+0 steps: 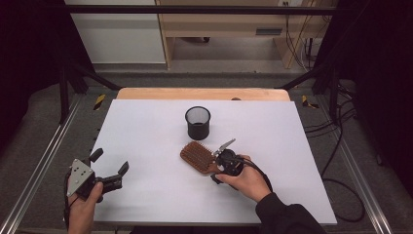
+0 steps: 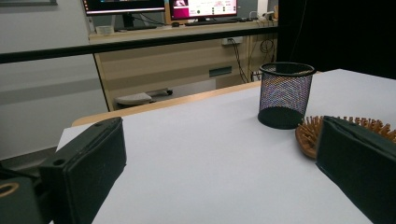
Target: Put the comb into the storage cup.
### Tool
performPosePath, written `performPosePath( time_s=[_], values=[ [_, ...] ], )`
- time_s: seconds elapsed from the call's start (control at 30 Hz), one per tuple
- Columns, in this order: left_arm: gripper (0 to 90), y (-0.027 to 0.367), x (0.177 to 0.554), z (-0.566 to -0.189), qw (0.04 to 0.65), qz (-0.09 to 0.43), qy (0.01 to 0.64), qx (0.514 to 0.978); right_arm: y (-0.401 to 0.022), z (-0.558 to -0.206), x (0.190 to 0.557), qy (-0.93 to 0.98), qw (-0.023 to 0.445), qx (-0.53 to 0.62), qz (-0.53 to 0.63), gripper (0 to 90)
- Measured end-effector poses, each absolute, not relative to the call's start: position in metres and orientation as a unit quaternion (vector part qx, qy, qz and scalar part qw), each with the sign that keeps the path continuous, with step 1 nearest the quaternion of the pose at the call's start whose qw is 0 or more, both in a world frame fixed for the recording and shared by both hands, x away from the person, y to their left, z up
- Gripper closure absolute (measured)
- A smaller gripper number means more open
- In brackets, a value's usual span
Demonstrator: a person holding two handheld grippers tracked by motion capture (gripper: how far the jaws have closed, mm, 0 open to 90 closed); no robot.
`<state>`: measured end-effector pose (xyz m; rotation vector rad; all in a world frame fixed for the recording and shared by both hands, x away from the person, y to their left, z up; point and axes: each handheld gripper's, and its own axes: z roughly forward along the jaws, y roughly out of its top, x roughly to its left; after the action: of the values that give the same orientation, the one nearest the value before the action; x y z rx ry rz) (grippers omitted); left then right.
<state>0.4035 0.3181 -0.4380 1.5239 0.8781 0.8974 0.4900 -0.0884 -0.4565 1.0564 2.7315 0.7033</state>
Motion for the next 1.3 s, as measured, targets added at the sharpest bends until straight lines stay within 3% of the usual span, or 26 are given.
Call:
performPosePath(
  time_s=[0.17, 0.5, 0.93, 1.3],
  values=[
    [2.0, 0.318, 0.403, -0.438, 0.551, 0.38, 0.37, 0.644, -0.085, -0.456, 0.491, 0.906, 0.064, 0.351, 0.229, 52.8],
    [2.0, 0.317, 0.404, -0.438, 0.551, 0.38, 0.369, 0.645, -0.083, -0.456, 0.491, 0.91, 0.077, 0.345, 0.216, 65.0],
    [2.0, 0.316, 0.403, -0.437, 0.551, 0.379, 0.368, 0.646, -0.075, -0.452, 0.498, 0.921, 0.064, 0.342, 0.177, 72.3],
    [2.0, 0.317, 0.403, -0.437, 0.551, 0.38, 0.369, 0.645, -0.073, -0.452, 0.493, 0.924, 0.086, 0.326, 0.18, 72.8]
  ],
)
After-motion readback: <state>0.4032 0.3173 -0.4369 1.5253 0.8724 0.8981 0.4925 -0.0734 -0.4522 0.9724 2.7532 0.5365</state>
